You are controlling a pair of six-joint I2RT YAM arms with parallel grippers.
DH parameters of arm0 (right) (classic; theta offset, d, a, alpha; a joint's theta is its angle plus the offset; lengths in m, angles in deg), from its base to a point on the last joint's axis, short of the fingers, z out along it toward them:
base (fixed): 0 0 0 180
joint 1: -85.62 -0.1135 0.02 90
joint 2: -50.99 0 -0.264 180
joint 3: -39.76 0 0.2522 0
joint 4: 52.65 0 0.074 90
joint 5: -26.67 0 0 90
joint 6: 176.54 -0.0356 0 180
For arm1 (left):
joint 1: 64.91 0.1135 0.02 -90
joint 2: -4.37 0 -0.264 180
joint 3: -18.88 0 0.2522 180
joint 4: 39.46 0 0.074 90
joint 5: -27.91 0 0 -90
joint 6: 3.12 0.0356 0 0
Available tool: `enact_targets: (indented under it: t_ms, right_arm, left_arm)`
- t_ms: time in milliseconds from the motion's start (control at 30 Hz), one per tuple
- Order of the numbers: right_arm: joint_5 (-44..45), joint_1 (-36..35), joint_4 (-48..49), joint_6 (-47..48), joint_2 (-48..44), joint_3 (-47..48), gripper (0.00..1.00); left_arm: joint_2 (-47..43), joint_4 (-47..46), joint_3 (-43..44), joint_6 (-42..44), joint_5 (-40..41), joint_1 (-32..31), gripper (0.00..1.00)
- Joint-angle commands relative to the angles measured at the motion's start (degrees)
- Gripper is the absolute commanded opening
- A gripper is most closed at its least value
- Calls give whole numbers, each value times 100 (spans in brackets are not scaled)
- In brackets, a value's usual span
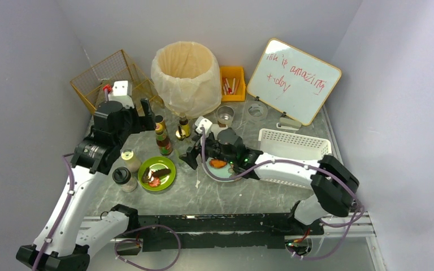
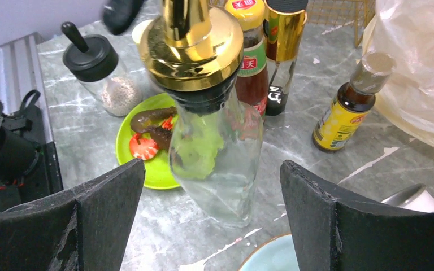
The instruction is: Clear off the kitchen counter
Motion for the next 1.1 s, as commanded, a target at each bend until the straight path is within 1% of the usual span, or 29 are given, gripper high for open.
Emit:
enact_targets:
  t_ms: [0,167,233,400,533,700,800,1067]
  right_arm:
    - [-178,-27,-189,-123,-656,-135,93]
    - [403,-27,-796,-458,-1381,-394,93]
    - [944,-25,-1217,-687,-1654,-422,93]
    - [2197,-2,-2034,-1204,-2170,-398,93]
    - [2826,108,-2439,-1428,-2404,-380,93]
    - [2738,394,-2465,-1586,-2675,-522,93]
    - [2644,523,-2459,-1633,-2735,-573,93]
    - [2485,784,-2418,-1665,-2783,-678,93]
  left_arm:
    - [-231,110,191,112,-435,-10,100]
    - [-694,134,8,400,-1429,-10,100]
    - [-878,204,-120,481,-1755,-10,100]
    - [-1471,-46,-811,357,-2091,-10,100]
    - [-1950,-492,-1416,440,-2666,-10,100]
    - [-2008,-709,-1749,877,-3077,-27,100]
    - [-1875,-884,-1883,1016,-3131,-37,100]
    - [-1761,-1455,-2183,899,-3094,-99,100]
